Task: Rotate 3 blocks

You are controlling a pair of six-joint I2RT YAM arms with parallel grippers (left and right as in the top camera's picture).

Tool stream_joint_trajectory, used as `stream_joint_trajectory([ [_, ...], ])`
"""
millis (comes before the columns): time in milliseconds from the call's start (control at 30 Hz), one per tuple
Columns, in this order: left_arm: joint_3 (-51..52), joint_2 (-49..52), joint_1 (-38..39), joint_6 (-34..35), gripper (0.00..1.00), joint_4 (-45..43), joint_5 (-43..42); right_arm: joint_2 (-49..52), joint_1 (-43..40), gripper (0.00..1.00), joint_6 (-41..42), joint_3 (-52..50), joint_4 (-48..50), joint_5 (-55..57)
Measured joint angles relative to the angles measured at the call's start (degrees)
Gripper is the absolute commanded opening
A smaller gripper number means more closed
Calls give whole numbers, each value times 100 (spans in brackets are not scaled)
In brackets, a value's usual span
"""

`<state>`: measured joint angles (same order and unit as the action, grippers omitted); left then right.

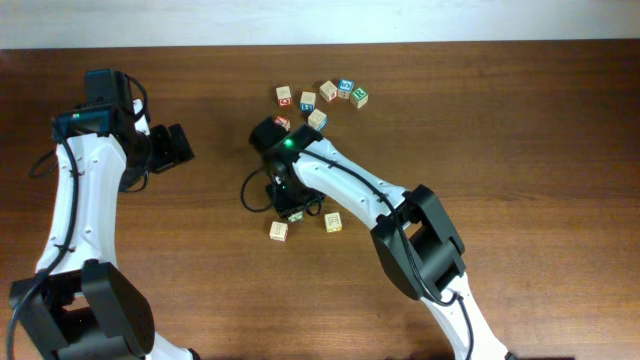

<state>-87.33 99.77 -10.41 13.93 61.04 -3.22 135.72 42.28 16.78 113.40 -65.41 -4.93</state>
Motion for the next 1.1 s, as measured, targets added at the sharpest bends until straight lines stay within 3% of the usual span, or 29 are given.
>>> stream_joint_trajectory([
  [133, 0, 0, 0, 0, 99, 0, 0, 0, 9, 39, 372, 0, -236, 356],
  [500, 0, 0, 0, 0, 99, 0, 0, 0, 9, 39, 1263, 0, -817, 452],
  [700, 0, 0, 0, 0, 99, -2, 0, 0, 9, 58, 1266, 26, -881, 339],
  [967, 0, 0, 0, 0, 99, -2, 0, 42, 94, 57, 820, 1368, -1482, 61],
  [1100, 0, 0, 0, 0, 99, -4, 20, 44, 422, 57, 1335, 1248, -1331, -46],
])
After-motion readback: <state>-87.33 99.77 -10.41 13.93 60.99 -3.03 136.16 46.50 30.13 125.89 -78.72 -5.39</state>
